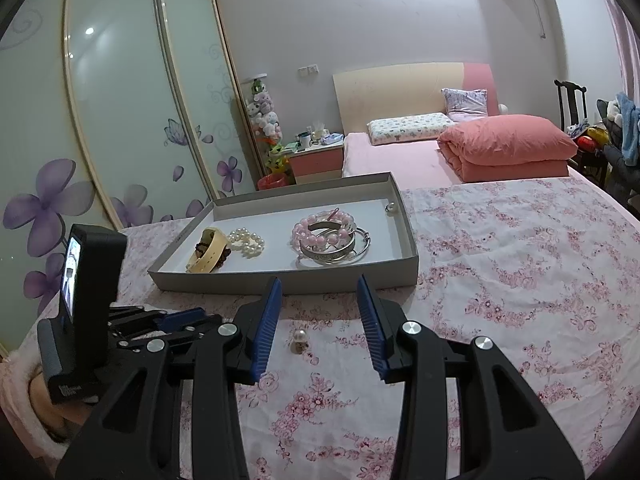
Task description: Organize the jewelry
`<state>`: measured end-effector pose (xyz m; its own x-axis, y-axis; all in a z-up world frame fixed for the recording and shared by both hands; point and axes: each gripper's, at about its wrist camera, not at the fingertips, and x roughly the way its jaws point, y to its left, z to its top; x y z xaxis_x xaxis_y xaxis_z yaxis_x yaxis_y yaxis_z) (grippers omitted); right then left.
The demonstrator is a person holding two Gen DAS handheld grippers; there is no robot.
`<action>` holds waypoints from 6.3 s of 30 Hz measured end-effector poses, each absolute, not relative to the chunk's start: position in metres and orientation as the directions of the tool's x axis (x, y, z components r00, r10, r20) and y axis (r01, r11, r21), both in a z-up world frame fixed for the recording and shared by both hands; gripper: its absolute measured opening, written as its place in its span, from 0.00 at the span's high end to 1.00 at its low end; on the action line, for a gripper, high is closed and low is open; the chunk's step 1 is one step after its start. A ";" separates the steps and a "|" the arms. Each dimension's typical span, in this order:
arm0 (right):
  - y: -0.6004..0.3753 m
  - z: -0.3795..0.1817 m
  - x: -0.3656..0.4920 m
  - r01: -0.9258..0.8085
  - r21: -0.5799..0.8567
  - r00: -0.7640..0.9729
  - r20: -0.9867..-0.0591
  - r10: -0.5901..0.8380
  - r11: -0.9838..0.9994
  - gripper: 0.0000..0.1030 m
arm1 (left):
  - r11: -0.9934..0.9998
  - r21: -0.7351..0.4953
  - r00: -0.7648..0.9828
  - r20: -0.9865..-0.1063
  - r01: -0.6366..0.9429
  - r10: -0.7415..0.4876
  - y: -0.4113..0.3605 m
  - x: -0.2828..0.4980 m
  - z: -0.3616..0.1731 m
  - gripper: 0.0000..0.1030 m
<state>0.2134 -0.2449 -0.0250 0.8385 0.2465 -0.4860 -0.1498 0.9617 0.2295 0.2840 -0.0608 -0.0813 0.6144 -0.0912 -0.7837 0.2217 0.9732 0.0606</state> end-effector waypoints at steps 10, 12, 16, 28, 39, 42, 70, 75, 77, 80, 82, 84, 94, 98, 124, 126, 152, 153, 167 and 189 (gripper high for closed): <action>-0.230 -0.031 0.217 -0.177 0.204 0.796 -0.545 0.262 0.963 0.60 | 0.993 0.088 0.621 -0.784 0.072 0.024 0.021 0.268 -0.077 0.78; -0.222 -0.035 0.220 -0.183 0.173 0.774 -0.582 0.250 0.968 0.60 | 0.995 0.079 0.623 -0.782 0.068 0.020 0.029 0.263 -0.077 0.78; -0.207 -0.046 0.231 -0.187 0.130 0.719 -0.658 0.225 0.974 0.60 | 0.996 0.062 0.622 -0.783 0.060 0.012 0.035 0.262 -0.076 0.78; -0.189 -0.069 0.257 -0.169 0.078 0.627 -0.761 0.168 0.983 0.71 | 0.997 0.043 0.620 -0.784 0.059 -0.002 0.039 0.259 -0.076 0.78; -0.189 -0.071 0.263 -0.157 0.083 0.615 -0.772 0.163 0.984 0.80 | 0.997 0.044 0.620 -0.784 0.058 -0.002 0.038 0.260 -0.076 0.78; -0.190 -0.071 0.264 -0.154 0.087 0.615 -0.772 0.164 0.984 0.81 | 0.997 0.044 0.620 -0.784 0.058 -0.002 0.038 0.260 -0.076 0.78; -0.192 -0.042 0.233 -0.203 0.135 0.700 -0.673 0.240 0.970 0.86 | 0.998 -0.021 0.654 -0.755 0.057 -0.053 0.038 0.246 -0.067 0.79; -0.190 -0.007 0.208 -0.226 0.131 0.814 -0.519 0.261 0.965 0.86 | 0.996 -0.030 0.742 -0.665 0.087 -0.085 0.024 0.226 -0.038 0.79; -0.187 0.006 0.199 -0.238 0.121 0.853 -0.448 0.267 0.964 0.86 | 0.995 -0.024 0.778 -0.621 0.098 -0.092 0.016 0.218 -0.028 0.79; -0.185 0.020 0.191 -0.244 0.096 0.893 -0.365 0.262 0.965 0.86 | 0.994 -0.011 0.827 -0.553 0.111 -0.098 0.006 0.210 -0.012 0.79; -0.184 0.027 0.185 -0.244 0.085 0.913 -0.317 0.258 0.966 0.86 | 0.993 0.006 0.853 -0.513 0.114 -0.095 0.000 0.205 -0.003 0.79; -0.183 0.033 0.180 -0.238 0.078 0.930 -0.270 0.250 0.968 0.86 | 0.993 0.025 0.879 -0.469 0.115 -0.090 -0.007 0.201 0.004 0.79; -0.179 0.036 0.180 -0.170 0.009 0.972 -0.165 0.169 0.985 0.86 | 0.994 0.071 0.926 -0.373 0.085 -0.052 -0.023 0.201 0.014 0.79; -0.175 0.036 0.189 -0.158 -0.002 0.974 -0.163 0.156 0.987 0.86 | 0.996 0.062 0.930 -0.366 0.071 -0.043 -0.021 0.209 0.015 0.79; -0.184 -0.007 0.334 -0.144 0.146 0.895 -0.402 0.192 0.979 0.86 | 0.995 -0.020 0.887 -0.453 0.093 -0.092 -0.030 0.338 -0.009 0.79; -0.185 -0.014 0.342 -0.136 0.170 0.880 -0.431 0.198 0.976 0.86 | 0.995 -0.019 0.881 -0.462 0.099 -0.097 -0.032 0.344 -0.013 0.79; -0.211 0.006 0.315 -0.103 0.232 0.877 -0.438 0.199 0.967 0.60 | 0.993 -0.106 0.879 -0.466 0.059 -0.102 0.008 0.324 0.003 0.56; -0.211 0.008 0.311 -0.105 0.227 0.878 -0.436 0.198 0.968 0.60 | 0.993 -0.104 0.883 -0.460 0.055 -0.097 0.011 0.317 0.006 0.53; -0.199 0.029 0.214 -0.082 0.100 0.928 -0.356 0.113 0.992 0.09 | 1.000 -0.008 0.935 -0.355 0.020 -0.021 0.025 0.207 0.025 0.06; -0.192 0.009 0.121 -0.072 -0.015 0.943 -0.328 0.064 0.997 0.06 | 0.999 0.037 0.950 -0.311 -0.014 0.025 0.024 0.118 0.003 0.04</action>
